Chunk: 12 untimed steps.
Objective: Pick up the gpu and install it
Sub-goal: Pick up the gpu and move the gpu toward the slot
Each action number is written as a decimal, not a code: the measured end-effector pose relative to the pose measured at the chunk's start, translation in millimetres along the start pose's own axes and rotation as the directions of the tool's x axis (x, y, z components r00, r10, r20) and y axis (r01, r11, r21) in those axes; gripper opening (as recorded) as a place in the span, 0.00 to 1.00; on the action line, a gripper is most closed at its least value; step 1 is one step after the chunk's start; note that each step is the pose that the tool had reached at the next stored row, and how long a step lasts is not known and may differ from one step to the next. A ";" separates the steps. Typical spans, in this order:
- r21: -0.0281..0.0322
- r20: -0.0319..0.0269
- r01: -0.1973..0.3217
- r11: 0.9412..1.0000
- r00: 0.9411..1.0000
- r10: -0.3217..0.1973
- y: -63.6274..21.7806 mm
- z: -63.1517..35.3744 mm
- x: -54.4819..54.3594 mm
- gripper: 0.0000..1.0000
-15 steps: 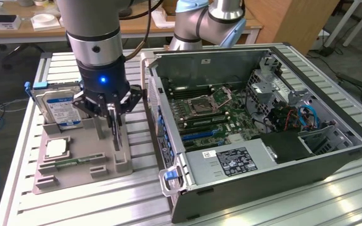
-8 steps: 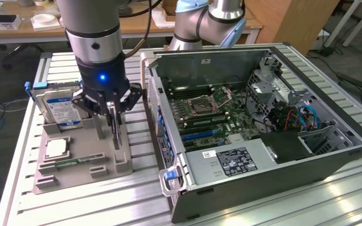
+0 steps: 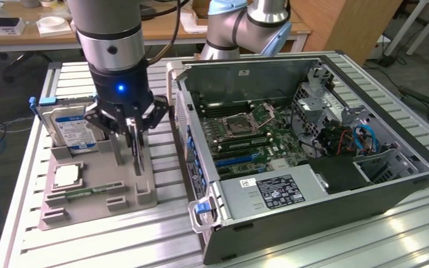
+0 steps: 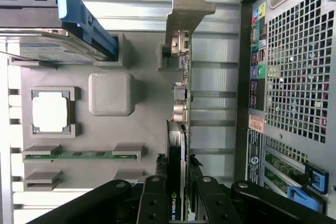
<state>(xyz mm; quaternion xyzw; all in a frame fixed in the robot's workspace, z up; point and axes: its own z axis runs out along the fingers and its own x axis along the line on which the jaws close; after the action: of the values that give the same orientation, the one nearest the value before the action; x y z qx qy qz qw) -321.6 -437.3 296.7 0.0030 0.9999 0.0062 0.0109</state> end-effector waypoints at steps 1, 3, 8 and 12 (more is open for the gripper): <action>0.000 0.000 0.000 1.000 1.000 0.000 0.0 -0.7 0.0 0.26; 0.000 0.000 0.000 1.000 1.000 0.000 0.0 -2.1 0.0 0.26; 0.000 0.000 0.000 1.000 1.000 0.000 0.1 -5.2 -0.1 0.26; 0.000 0.000 0.000 1.000 1.000 0.000 0.1 -7.5 -0.2 0.26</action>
<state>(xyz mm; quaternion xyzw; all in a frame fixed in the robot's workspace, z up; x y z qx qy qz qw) -321.6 -437.3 304.2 0.0031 0.9999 0.0063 0.0110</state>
